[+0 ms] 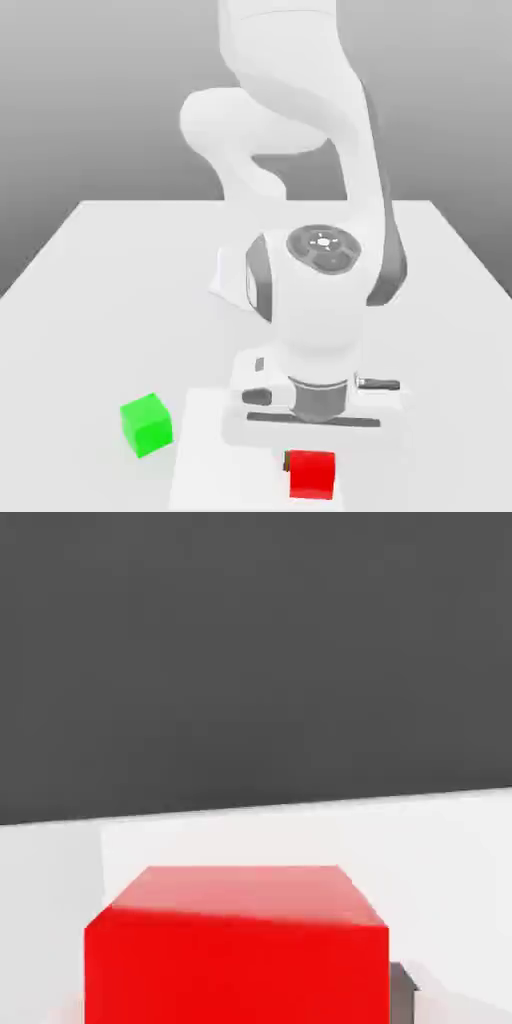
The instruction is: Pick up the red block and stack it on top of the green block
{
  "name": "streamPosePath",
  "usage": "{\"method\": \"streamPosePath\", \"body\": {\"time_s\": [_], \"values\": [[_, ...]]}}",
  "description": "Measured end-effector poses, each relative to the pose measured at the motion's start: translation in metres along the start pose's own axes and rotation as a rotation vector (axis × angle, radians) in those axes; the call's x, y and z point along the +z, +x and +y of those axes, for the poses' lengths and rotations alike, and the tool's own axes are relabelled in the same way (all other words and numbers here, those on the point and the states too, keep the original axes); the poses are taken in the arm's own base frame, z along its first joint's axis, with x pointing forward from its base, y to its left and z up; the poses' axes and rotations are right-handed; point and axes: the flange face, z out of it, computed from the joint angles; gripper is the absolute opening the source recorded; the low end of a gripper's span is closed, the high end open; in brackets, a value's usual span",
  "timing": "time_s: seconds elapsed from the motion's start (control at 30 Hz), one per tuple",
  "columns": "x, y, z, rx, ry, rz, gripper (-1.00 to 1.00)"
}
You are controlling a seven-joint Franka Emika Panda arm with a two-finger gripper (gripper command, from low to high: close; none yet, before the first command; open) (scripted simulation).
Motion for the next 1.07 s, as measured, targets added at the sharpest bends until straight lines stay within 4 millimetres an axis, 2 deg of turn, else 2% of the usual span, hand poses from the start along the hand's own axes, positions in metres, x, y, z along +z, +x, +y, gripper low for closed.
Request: {"method": "streamPosePath", "body": {"time_s": [0.1, 0.2, 0.47, 0.73, 0.8, 0.97, 1.0, 1.07], "values": [[-0.035, 0.0, 0.002, 0.006, 0.0, 0.0, -1.0], [-0.048, 0.018, 0.022, 0.182, 0.003, -0.003, -1.0], [-0.066, 0.073, 0.102, 0.783, 0.009, -0.009, -1.0], [-0.078, 0.104, 0.186, 1.375, 0.003, -0.002, -1.0], [-0.071, 0.107, 0.197, 1.461, 0.001, 0.002, -1.0], [-0.023, 0.106, 0.196, 1.476, 0.001, 0.003, -1.0], [-0.017, 0.105, 0.196, 1.476, 0.001, 0.002, 1.0], [-0.017, 0.105, 0.196, 1.476, 0.001, 0.002, 1.0]]}}
